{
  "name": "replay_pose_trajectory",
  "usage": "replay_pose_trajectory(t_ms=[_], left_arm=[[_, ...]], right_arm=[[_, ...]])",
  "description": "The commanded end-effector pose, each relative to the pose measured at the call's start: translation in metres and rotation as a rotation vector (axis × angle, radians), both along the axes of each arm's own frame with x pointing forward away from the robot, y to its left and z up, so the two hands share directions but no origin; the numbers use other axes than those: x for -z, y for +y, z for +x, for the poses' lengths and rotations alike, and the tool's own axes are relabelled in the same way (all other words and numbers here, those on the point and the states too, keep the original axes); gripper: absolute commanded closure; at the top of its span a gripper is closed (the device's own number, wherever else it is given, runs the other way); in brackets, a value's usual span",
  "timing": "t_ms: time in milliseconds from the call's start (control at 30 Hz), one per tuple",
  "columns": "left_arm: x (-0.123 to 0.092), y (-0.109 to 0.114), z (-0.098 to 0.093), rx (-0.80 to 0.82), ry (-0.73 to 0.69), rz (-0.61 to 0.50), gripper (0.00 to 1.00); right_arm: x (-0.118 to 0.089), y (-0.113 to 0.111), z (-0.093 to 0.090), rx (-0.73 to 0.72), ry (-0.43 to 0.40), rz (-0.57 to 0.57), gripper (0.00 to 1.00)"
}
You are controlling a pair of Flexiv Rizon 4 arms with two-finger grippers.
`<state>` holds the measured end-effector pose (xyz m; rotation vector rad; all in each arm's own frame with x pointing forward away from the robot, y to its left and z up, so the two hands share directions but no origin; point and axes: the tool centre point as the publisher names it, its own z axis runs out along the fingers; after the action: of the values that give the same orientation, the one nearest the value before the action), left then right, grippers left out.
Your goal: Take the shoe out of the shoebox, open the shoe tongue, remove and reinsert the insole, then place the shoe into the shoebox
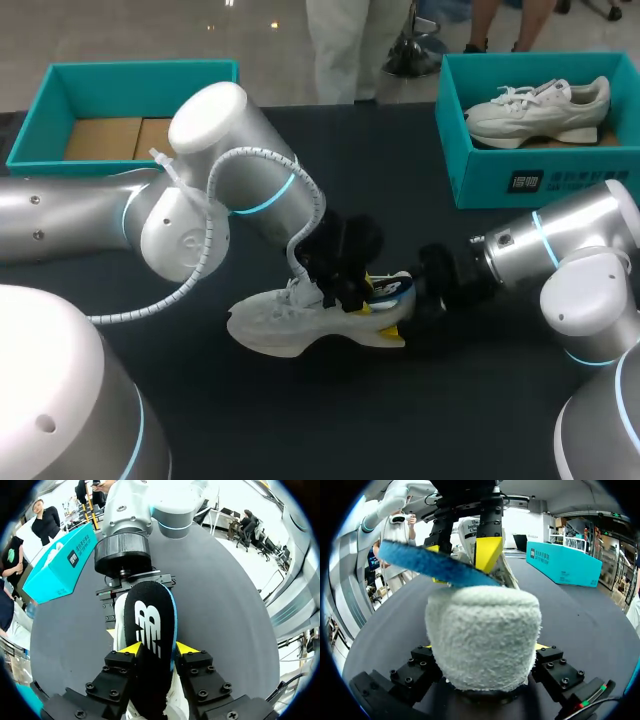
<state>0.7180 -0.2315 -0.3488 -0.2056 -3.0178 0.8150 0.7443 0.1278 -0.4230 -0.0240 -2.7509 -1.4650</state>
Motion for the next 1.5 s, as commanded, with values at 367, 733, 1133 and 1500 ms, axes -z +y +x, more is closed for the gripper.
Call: replay_pose_trajectory(t_ms=[367,733,1133,1500], left_arm=[[0.003,0.003,0.002,-0.008,-0.011,0.001,0.9],[-0.017,0.008,-0.001,-0.006,0.0,-0.024,1.0],[-0.042,0.012,0.003,0.005,0.096,-0.107,1.0],[-0.064,0.004,0.008,0.027,0.154,-0.18,1.0]], right_arm=[[0.001,0.003,0.0,0.001,0.0,-0.005,1.0],[0.001,0.003,0.0,0.001,0.0,-0.005,1.0],[0.001,0.003,0.0,0.001,0.0,-0.005,1.0],[0.001,0.003,0.0,0.001,0.0,-0.005,1.0]])
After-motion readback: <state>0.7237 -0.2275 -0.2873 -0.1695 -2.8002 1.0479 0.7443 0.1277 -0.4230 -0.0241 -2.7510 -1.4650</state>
